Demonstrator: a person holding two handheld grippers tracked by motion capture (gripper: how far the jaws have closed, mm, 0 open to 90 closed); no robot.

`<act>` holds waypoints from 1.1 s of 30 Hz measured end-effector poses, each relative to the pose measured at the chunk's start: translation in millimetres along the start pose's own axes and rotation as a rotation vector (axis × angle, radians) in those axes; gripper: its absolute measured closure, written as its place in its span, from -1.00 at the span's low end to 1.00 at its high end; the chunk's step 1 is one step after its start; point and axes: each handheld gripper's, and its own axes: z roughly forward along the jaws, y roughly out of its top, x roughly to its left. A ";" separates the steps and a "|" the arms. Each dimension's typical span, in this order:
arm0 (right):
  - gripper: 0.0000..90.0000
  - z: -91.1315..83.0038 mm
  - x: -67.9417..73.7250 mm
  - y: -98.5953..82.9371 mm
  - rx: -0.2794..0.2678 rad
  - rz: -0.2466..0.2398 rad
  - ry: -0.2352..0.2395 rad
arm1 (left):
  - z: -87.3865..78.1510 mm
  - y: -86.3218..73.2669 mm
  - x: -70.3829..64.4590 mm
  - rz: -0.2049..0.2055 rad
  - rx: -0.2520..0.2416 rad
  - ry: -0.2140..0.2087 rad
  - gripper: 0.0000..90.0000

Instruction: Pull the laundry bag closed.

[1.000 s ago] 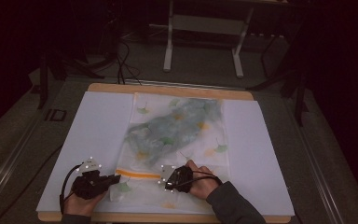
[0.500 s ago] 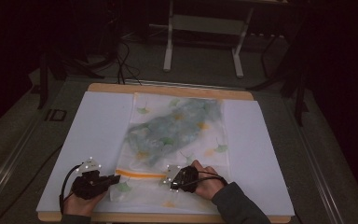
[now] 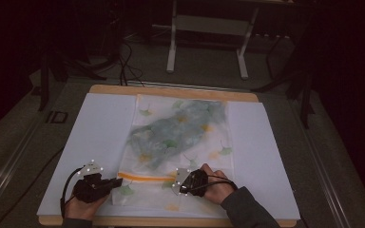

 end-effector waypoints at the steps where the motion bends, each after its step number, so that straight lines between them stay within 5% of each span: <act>1: 1.00 -0.3 -0.3 -0.9 -0.001 0.000 -0.002 | -0.1 0.1 0.1 0.000 0.002 -0.001 0.96; 33: 1.00 -10.5 -4.9 -29.9 0.006 0.054 -0.017 | -0.3 -2.0 -0.3 -0.010 0.002 -0.014 0.96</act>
